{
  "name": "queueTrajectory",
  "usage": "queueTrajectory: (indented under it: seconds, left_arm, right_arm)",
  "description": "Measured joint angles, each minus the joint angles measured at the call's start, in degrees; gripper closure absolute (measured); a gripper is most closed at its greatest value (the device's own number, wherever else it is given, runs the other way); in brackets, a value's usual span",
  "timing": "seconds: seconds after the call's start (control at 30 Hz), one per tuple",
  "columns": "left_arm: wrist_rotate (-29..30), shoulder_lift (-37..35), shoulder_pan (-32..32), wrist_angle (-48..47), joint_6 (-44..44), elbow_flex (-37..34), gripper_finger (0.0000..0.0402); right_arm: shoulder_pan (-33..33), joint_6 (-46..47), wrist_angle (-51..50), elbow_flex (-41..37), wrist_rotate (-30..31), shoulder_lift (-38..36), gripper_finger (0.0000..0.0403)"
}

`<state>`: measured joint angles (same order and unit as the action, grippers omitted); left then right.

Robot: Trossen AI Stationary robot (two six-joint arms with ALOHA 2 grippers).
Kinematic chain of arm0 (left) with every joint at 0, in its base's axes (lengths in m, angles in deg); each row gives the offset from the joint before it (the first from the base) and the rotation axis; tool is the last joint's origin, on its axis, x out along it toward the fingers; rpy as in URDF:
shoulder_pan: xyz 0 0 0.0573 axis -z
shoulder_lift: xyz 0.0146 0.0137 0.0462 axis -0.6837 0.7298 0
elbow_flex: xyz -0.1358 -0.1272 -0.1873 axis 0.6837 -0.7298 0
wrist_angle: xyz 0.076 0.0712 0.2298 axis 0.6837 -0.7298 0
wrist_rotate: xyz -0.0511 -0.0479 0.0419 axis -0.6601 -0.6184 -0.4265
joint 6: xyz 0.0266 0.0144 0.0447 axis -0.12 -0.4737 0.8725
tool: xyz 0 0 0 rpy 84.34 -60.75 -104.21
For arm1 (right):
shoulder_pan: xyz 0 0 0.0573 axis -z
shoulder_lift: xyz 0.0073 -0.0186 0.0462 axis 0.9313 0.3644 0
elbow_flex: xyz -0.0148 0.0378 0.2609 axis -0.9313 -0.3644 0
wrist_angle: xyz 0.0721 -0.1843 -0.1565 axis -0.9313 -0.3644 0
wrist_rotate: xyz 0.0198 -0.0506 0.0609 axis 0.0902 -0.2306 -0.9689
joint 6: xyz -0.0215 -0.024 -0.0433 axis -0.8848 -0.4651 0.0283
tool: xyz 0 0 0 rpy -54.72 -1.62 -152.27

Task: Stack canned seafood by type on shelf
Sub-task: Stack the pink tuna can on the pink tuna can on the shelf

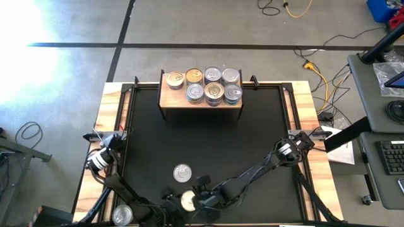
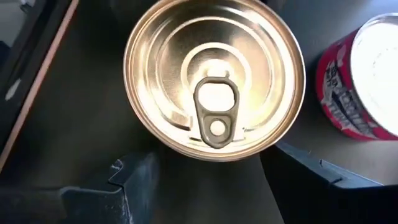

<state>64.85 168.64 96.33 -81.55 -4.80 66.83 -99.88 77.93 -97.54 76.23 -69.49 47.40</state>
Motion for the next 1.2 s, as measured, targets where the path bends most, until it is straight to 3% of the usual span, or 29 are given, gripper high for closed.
queueTrajectory:
  seconds: [0.27,0.5,0.67,0.83,1.2]
  left_arm:
    - [5.2,3.9,-0.5,1.2,2.5,3.8,0.0040]
    - [4.5,4.5,-1.9,0.1,1.0,5.1,0.0024]
    - [-1.3,2.8,-3.2,-3.5,-0.4,5.1,0.0023]
    - [-4.6,1.4,-3.4,-5.1,4.0,5.0,0.0023]
    - [-17.9,-3.5,-2.6,-14.5,5.4,4.8,0.0024]
  right_arm:
    - [0.4,1.4,0.3,-1.2,-1.1,-0.1,0.0153]
    - [0.3,1.8,0.8,-1.2,-2.4,-0.1,0.0147]
    - [0.2,1.8,0.3,-1.2,-2.9,-0.1,0.0152]
    - [0.1,1.7,-1.2,-1.0,-3.0,-0.1,0.0151]
    - [0.0,0.9,-2.1,-1.1,-3.8,0.0,0.0112]
